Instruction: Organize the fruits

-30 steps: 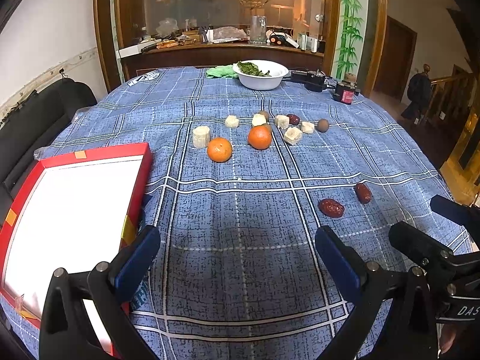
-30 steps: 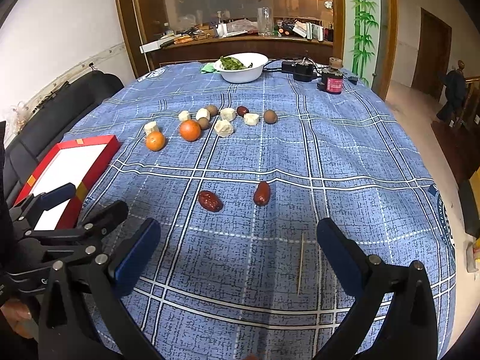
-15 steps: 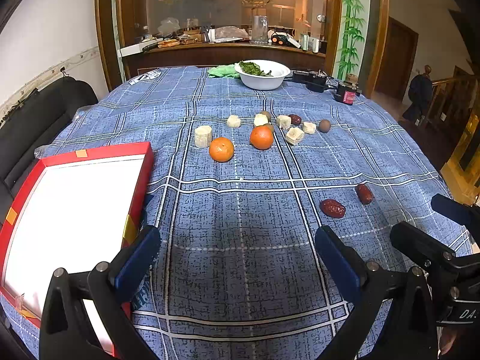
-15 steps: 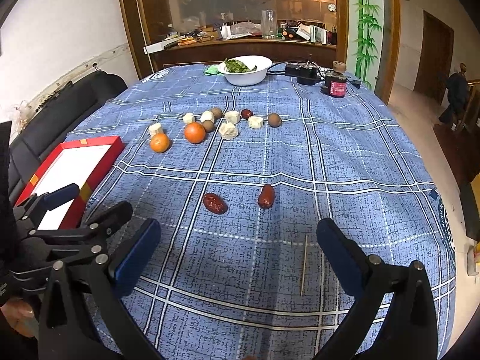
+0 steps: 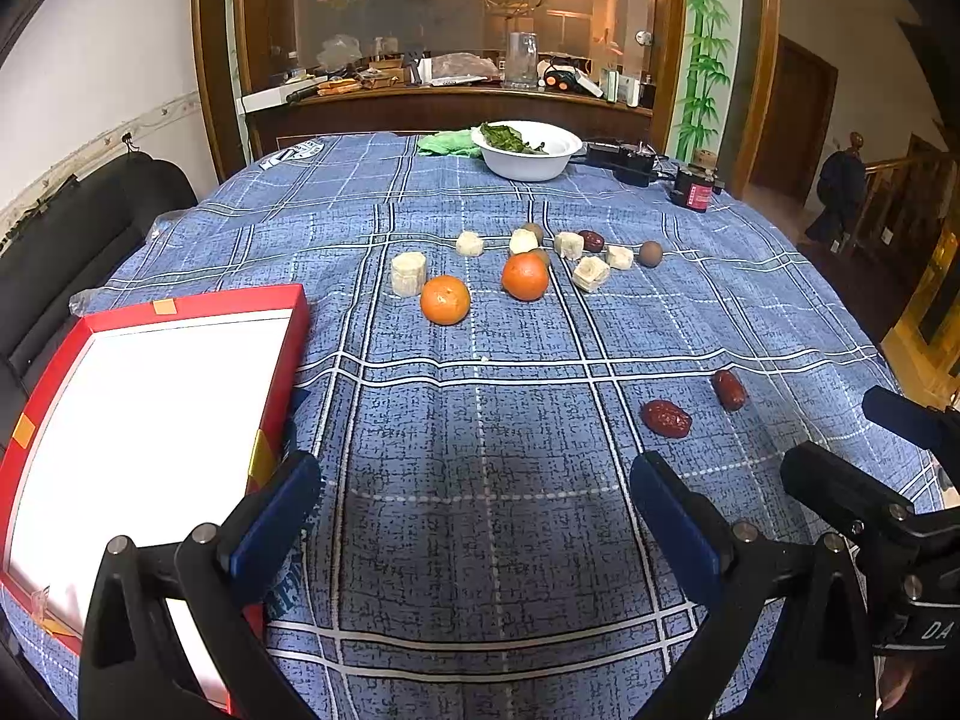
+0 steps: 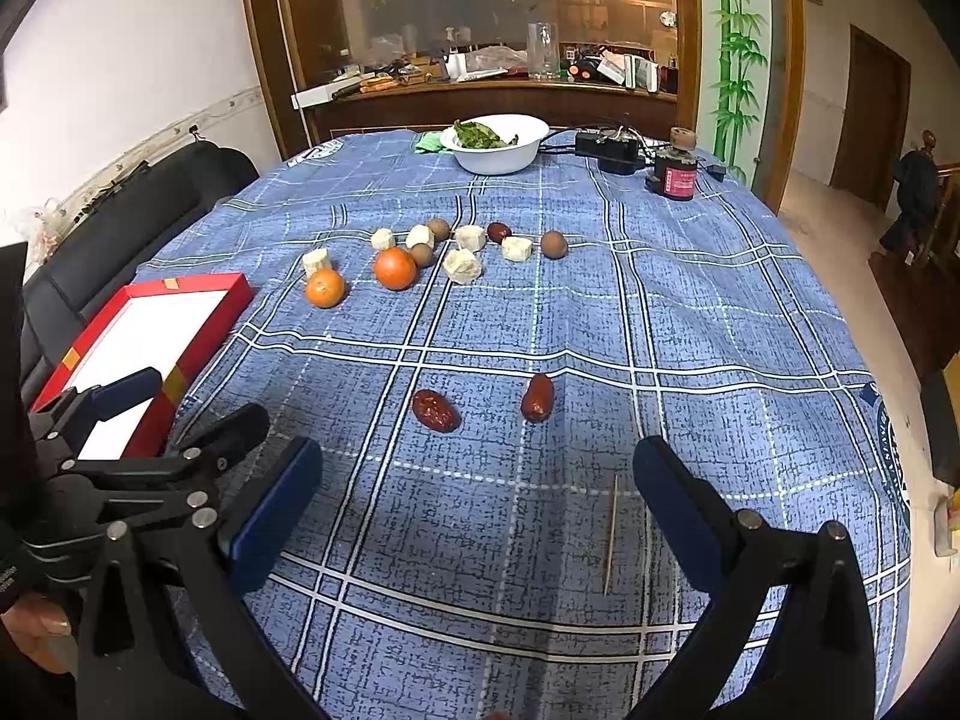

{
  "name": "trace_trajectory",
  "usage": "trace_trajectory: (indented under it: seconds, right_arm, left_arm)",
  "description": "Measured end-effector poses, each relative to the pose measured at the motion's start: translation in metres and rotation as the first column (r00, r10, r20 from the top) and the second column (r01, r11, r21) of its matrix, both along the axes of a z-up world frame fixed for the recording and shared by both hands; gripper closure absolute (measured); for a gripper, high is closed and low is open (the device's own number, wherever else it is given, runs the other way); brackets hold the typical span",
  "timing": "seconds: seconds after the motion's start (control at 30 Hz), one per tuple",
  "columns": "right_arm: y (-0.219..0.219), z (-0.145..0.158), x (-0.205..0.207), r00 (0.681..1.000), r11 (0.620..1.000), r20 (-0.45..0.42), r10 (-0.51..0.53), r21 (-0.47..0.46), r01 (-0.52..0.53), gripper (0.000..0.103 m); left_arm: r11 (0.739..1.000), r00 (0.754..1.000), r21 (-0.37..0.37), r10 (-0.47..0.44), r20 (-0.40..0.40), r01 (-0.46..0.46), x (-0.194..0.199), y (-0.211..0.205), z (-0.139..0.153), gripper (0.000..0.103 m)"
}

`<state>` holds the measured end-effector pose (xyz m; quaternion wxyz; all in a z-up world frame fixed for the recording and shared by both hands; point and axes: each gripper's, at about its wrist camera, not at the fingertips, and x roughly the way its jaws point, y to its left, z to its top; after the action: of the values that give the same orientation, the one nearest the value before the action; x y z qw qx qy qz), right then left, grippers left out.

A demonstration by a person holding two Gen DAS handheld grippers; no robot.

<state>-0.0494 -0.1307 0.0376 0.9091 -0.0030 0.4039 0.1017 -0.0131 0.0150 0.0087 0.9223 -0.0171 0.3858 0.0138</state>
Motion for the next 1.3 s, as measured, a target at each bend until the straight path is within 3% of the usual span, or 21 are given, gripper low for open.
trace_trajectory:
  seconds: [0.87, 1.0, 1.13, 1.23, 1.3]
  right_arm:
    - [-0.002, 0.002, 0.000, 1.000, 1.000, 0.006, -0.003, 0.007, 0.003, 0.001]
    - [-0.014, -0.005, 0.007, 1.000, 0.999, -0.024, -0.014, 0.033, 0.014, 0.011]
    - [-0.021, -0.018, 0.025, 0.997, 0.997, -0.069, -0.026, 0.075, 0.031, 0.027]
    - [-0.017, -0.027, 0.042, 0.995, 0.997, -0.096, -0.022, 0.067, 0.029, 0.036]
    - [-0.014, -0.032, 0.052, 0.994, 0.999, -0.106, -0.024, 0.044, 0.028, 0.047]
  left_arm:
    - [1.000, 1.000, -0.002, -0.011, -0.011, 0.011, -0.008, 0.001, -0.004, 0.001]
    - [1.000, 1.000, -0.007, -0.018, -0.023, 0.018, -0.015, 0.004, -0.011, 0.001]
    - [0.999, 0.999, -0.005, -0.040, -0.032, 0.040, -0.013, 0.000, -0.014, 0.002]
    - [0.999, 0.998, -0.013, -0.046, -0.035, 0.045, -0.009, -0.002, -0.015, 0.005]
    - [0.998, 0.998, -0.021, -0.055, -0.040, 0.054, -0.006, -0.005, -0.016, 0.008]
